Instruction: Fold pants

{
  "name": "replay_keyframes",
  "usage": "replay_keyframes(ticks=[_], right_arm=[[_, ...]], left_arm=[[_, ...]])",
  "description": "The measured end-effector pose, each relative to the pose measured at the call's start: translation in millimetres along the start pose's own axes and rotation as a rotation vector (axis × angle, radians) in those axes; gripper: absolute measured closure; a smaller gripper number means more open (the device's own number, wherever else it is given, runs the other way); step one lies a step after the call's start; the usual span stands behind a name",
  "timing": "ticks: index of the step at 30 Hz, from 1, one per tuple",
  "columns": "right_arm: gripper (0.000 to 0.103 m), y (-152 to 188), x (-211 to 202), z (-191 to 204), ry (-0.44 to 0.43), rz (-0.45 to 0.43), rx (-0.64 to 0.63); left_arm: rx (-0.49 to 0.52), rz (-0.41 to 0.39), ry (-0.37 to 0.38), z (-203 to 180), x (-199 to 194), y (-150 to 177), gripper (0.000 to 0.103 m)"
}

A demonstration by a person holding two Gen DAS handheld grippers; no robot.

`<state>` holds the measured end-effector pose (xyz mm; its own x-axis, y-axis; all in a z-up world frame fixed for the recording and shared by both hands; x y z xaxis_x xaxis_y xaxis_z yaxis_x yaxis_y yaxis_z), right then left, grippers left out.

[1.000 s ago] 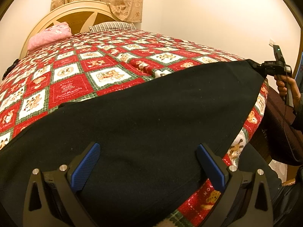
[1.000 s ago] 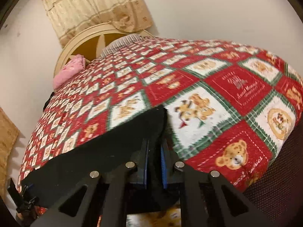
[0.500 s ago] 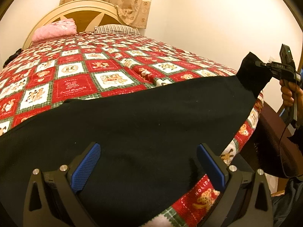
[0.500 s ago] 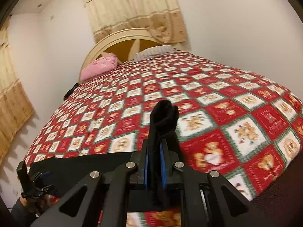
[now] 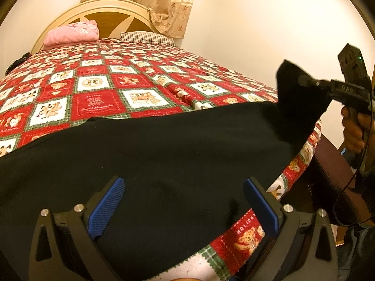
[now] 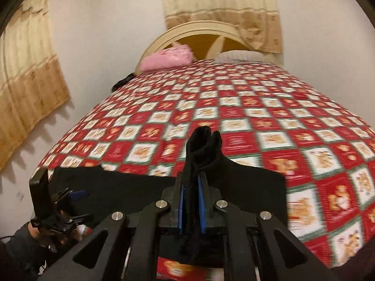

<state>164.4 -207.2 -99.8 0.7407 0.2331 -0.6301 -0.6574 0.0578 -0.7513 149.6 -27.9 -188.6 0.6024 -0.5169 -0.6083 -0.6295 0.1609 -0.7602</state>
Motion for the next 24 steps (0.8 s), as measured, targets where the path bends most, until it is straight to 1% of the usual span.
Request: replay_keyframes(ticks=[3,5,8,10,12,13,14,16,17,19,22,24], right_arm=[[0.092,12,22,28,-0.021,0.031,-0.042],[0.092,25,42,46,-0.041,0.066,-0.068],[0.092,44,70,62,-0.040,0.120,-0.122],[0.091,58,85,64,-0.046,0.172,-0.131],[0.081,72,96,61,-0.073,0.215,-0.114],[0.067,78,97,61,-0.098,0.231,-0.113],[0.059,82,93,62,-0.125,0.233,-0.116],[0.058,87,81,64,-0.180,0.221,-0.128],[0.058,88,76,63,-0.194,0.217,-0.137],[0.058,91,66,58,-0.203,0.203,-0.143],[0.058,89,56,48,-0.209,0.183,-0.115],[0.058,84,44,36,-0.221,0.137,-0.079]], left_arm=[[-0.009,-0.003,0.004,0,-2,-1,0.000],[-0.012,-0.004,0.008,0,-4,-1,0.000],[-0.013,0.000,0.014,-1,-5,-1,0.000],[-0.014,0.005,0.016,-3,-4,-2,0.000],[-0.018,0.008,0.022,-4,-2,-3,0.000],[-0.022,0.010,0.032,-6,-1,-4,0.000],[-0.028,0.012,0.044,-7,0,-5,0.000],[-0.033,0.017,0.063,-12,4,-7,0.000],[-0.030,0.020,0.069,-15,5,-8,0.000],[-0.016,0.028,0.081,-24,10,-11,0.000],[0.012,0.031,0.107,-42,15,-18,0.000],[0.027,0.032,0.137,-57,19,-24,0.000]])
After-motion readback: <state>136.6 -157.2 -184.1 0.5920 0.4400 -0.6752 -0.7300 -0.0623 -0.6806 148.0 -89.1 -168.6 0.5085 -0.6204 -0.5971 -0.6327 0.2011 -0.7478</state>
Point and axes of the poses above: each gripper's, at about its wrist camera, not at the fingertips, and x roughly the way its jaws point, z to its left, y to its underside, the point moved 7 cm from there along x, roughly the way its jaws point, and after that the axes turned 3 degrees about x, right-handed, at the moved point
